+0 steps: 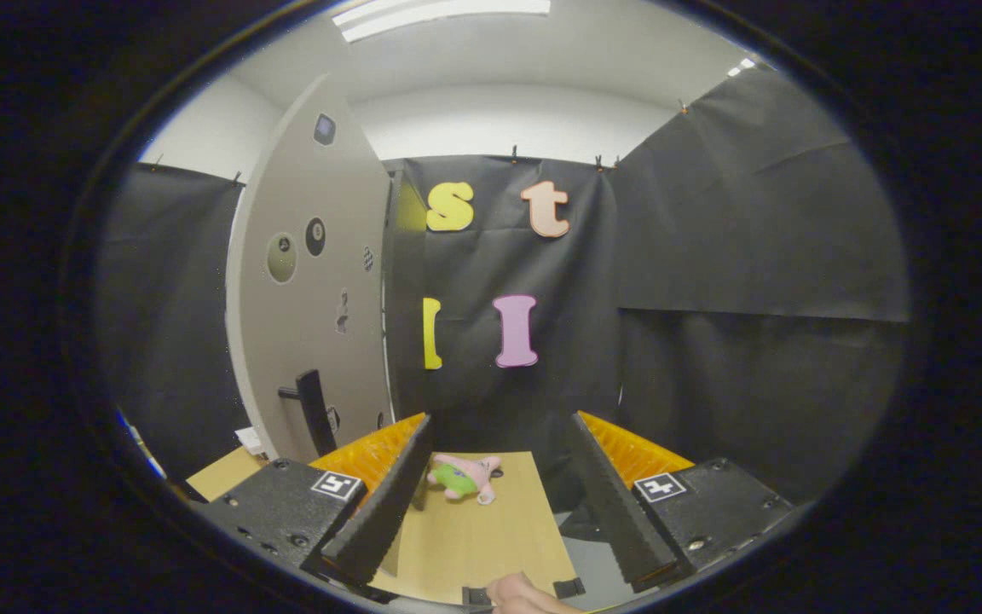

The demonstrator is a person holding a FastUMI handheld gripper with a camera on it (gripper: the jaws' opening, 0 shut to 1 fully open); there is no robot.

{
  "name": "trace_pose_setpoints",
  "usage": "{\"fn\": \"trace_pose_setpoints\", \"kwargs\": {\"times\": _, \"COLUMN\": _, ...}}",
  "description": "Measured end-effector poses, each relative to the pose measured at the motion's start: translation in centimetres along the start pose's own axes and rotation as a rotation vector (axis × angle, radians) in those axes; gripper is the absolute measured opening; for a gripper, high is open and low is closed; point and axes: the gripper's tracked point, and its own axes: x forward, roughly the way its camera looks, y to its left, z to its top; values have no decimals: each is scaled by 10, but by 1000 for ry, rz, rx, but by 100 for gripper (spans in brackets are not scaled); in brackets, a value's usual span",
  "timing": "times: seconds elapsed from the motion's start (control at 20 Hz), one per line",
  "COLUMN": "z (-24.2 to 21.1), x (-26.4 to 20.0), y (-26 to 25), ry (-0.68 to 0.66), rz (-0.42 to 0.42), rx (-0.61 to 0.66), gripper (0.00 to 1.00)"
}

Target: Open the shoe cabinet door, grab the shoes and put them into the shoe cabinet, then close the shoe cabinet door.

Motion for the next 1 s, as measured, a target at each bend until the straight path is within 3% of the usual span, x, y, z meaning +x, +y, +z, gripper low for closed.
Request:
{"fn": "trace_pose_setpoints", "kwargs": {"times": 0.2, "z": -11, "x": 7, "y": 5, "ry": 40, "rz": 91, "rx": 8, "gripper": 100}}
{"fn": "trace_pose_setpoints", "kwargs": {"times": 0.35, "z": -23, "x": 33, "y": 37, "ry": 68, "rz": 127, "rx": 11, "gripper": 100}}
{"fn": "trace_pose_setpoints", "kwargs": {"times": 0.55, "z": -34, "x": 32, "y": 75, "ry": 101, "rz": 182, "rx": -4, "gripper": 100}}
{"fn": "trace_pose_setpoints", "kwargs": {"times": 0.7, "z": -33, "x": 33, "y": 82, "ry": 105, "rz": 144, "rx": -9, "gripper": 96}}
{"fn": "trace_pose_setpoints", "kwargs": {"times": 1.0, "z": -32, "x": 25, "y": 113, "ry": 110, "rz": 153, "rx": -1, "gripper": 94}}
